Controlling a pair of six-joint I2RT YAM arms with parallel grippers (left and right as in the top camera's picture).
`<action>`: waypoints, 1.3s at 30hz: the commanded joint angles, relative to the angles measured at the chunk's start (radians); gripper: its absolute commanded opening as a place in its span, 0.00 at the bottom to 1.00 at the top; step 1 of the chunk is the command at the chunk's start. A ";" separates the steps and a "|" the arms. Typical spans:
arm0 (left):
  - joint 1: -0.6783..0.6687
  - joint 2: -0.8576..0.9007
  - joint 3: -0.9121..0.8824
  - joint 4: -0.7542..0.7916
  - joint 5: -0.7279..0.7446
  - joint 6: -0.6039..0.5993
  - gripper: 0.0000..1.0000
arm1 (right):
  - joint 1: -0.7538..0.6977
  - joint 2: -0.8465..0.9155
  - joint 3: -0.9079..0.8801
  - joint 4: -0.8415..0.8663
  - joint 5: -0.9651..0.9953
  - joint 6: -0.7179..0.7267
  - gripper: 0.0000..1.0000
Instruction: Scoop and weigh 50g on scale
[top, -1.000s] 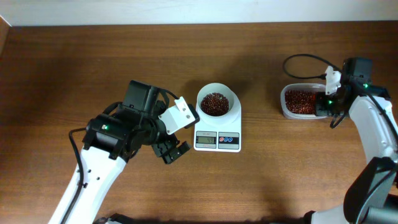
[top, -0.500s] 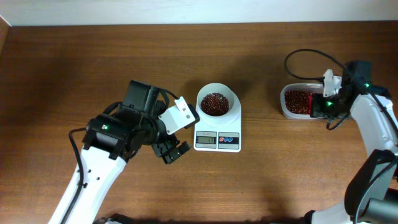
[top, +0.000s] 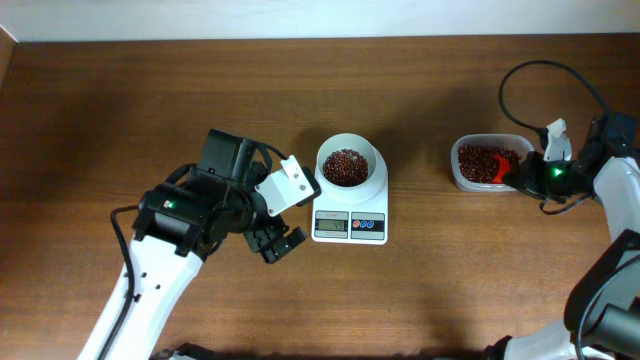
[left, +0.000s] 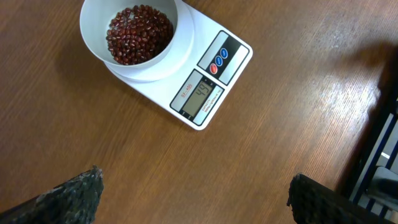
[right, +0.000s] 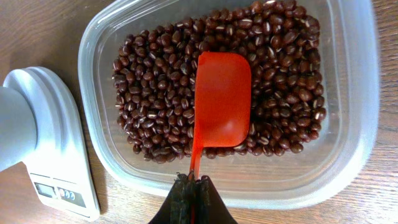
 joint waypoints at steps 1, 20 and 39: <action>0.002 -0.015 0.008 0.002 0.011 -0.003 0.99 | -0.001 0.069 -0.005 0.002 -0.018 0.003 0.04; 0.002 -0.015 0.008 0.002 0.011 -0.003 0.99 | -0.171 0.079 -0.004 -0.037 -0.348 -0.008 0.04; 0.002 -0.015 0.008 0.002 0.011 -0.003 0.99 | -0.254 0.079 -0.004 -0.092 -0.422 -0.023 0.04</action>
